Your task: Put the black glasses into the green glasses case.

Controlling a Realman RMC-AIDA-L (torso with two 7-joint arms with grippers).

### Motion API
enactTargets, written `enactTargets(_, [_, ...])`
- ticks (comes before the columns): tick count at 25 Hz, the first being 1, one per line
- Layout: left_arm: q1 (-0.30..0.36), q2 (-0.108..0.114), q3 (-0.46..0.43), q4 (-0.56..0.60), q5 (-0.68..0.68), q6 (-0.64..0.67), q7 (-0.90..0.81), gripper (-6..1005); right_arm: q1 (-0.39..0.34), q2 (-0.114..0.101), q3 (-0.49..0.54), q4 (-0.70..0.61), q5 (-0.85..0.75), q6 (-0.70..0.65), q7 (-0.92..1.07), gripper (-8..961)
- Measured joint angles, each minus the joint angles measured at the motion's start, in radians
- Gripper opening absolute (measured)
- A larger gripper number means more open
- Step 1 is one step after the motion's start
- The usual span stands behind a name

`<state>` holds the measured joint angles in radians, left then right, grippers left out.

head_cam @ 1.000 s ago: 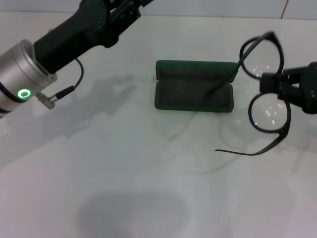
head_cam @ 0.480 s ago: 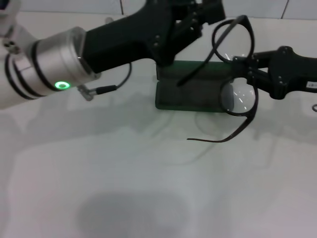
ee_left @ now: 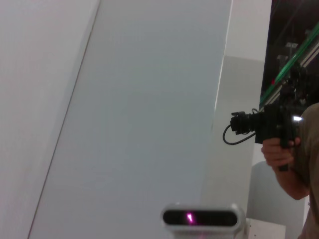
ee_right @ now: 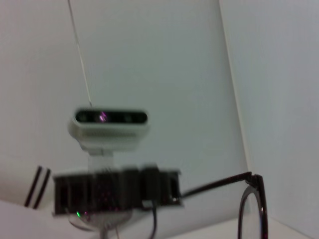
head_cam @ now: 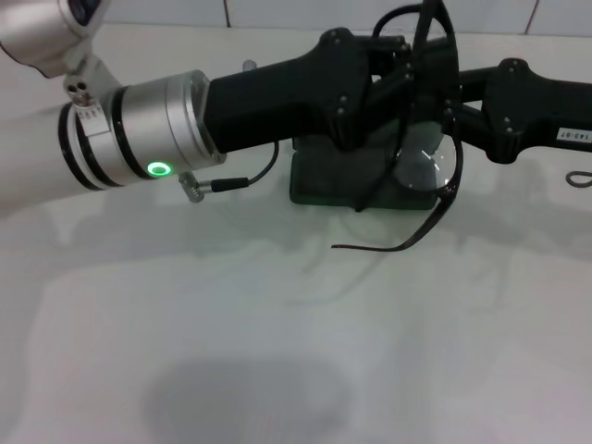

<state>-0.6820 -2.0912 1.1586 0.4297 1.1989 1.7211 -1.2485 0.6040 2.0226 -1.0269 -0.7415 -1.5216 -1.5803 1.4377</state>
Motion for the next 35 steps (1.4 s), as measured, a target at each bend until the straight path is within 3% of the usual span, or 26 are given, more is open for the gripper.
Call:
enactTargets(21, [0.001,-0.009,0.03,-0.044,-0.016,-0.02,0.027,55,-0.026,0.0,0.011,0.065,0.074,-0.072,-0.055,104])
enactTargets(28, [0.033,-0.003,0.022,-0.038,-0.061,0.07,0.044,54,-0.073,-0.007,0.026,0.057,0.139,-0.078,-0.075,104])
enactTargets(35, [0.084,0.011,0.024,-0.034,-0.104,0.122,0.096,54,-0.118,-0.011,0.205,0.063,0.286,-0.28,-0.064,104])
